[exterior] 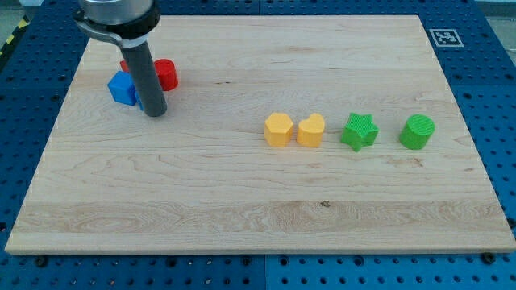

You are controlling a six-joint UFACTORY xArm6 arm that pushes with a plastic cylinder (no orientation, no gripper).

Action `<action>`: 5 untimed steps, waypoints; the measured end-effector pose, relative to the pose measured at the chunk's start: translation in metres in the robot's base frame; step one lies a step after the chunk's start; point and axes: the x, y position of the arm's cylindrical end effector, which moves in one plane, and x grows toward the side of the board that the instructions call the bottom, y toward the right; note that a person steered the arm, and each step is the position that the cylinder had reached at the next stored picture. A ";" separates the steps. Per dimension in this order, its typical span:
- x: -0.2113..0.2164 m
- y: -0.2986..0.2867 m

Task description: Push the yellow hexagon and yellow heart slightly right

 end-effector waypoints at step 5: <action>0.050 0.141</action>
